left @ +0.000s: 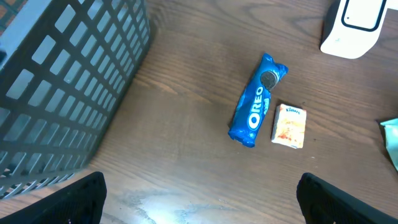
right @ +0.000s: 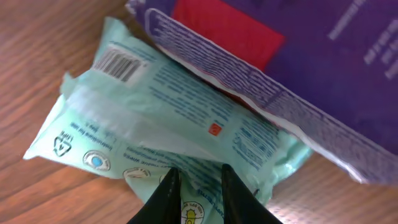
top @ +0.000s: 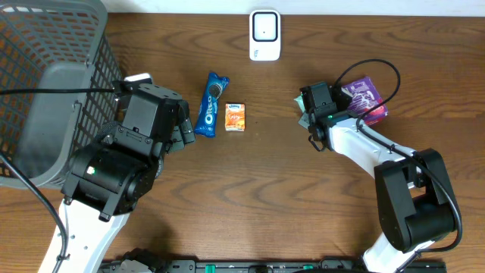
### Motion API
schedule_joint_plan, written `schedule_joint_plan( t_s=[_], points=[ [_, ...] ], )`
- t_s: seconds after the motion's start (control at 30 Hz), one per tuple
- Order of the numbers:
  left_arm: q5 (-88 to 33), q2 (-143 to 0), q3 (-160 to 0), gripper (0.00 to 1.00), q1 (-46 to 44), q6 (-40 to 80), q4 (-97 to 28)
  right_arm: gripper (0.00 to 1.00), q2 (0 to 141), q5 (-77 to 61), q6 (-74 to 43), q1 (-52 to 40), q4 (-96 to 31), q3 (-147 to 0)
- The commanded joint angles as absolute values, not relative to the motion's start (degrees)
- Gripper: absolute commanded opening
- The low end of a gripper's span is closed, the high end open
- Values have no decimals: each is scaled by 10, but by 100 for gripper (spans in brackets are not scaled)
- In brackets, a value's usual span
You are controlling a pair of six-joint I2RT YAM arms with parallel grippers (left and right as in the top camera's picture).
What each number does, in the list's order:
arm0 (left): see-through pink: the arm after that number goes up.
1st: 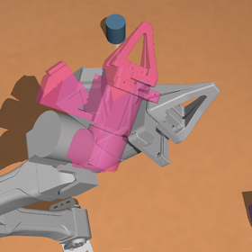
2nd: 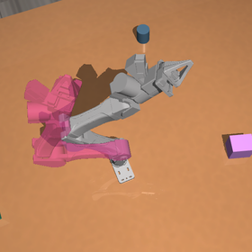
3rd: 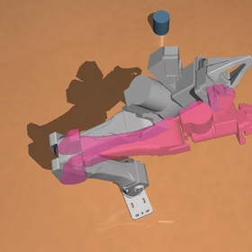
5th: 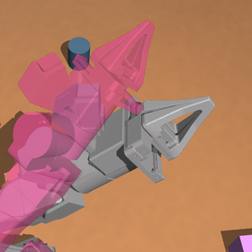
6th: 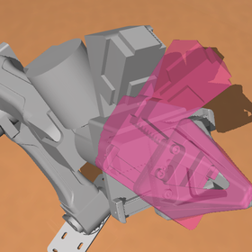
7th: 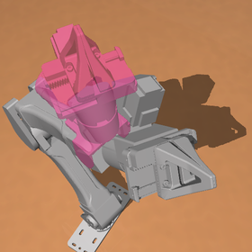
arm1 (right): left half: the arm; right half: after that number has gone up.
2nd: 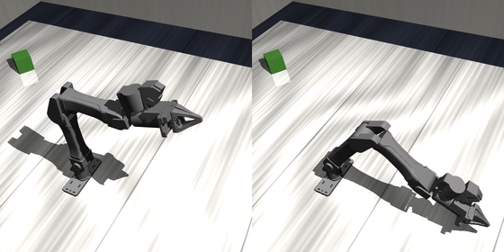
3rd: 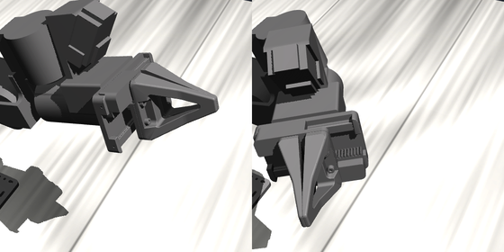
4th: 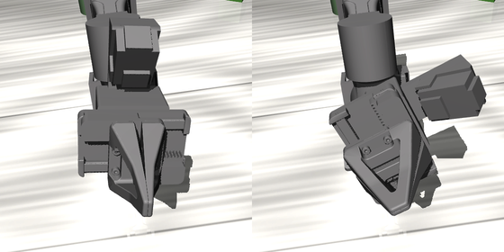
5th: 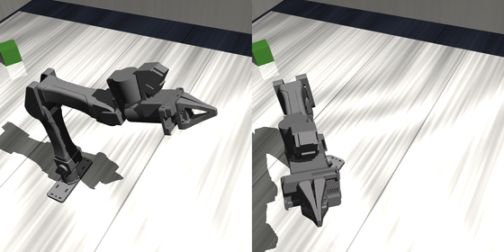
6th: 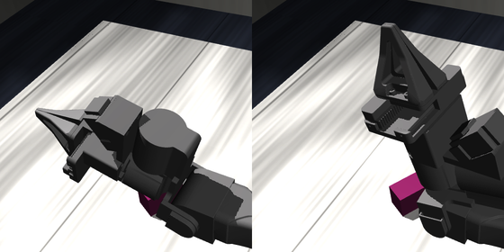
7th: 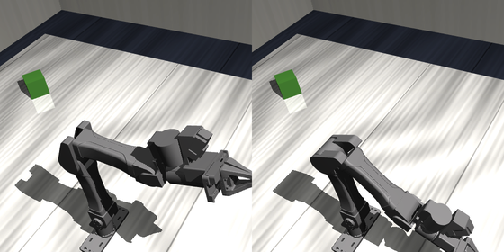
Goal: Scan the item barcode
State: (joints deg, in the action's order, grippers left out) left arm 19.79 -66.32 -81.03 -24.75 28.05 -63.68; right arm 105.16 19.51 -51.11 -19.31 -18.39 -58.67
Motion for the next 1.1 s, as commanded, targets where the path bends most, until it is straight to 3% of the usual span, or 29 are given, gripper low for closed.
schedule_joint_plan(
  t_s=[0.0,0.27,0.5,0.63,0.8,1.07],
  points=[
    [204,-663,-813,98,-244,275,-638,15,1061,241,-527,-180,-204,-579],
    [204,-663,-813,98,-244,275,-638,20,1061,179,-517,-192,-187,-601],
    [204,-663,-813,98,-244,275,-638,31,1061,149,-388,-211,-205,-672],
    [204,-663,-813,98,-244,275,-638,33,1061,119,-326,-216,-206,-691],
    [204,-663,-813,98,-244,275,-638,42,1062,252,-286,-202,-244,-688],
    [204,-663,-813,98,-244,275,-638,38,1062,147,-220,-131,-251,-682]
  ],
)
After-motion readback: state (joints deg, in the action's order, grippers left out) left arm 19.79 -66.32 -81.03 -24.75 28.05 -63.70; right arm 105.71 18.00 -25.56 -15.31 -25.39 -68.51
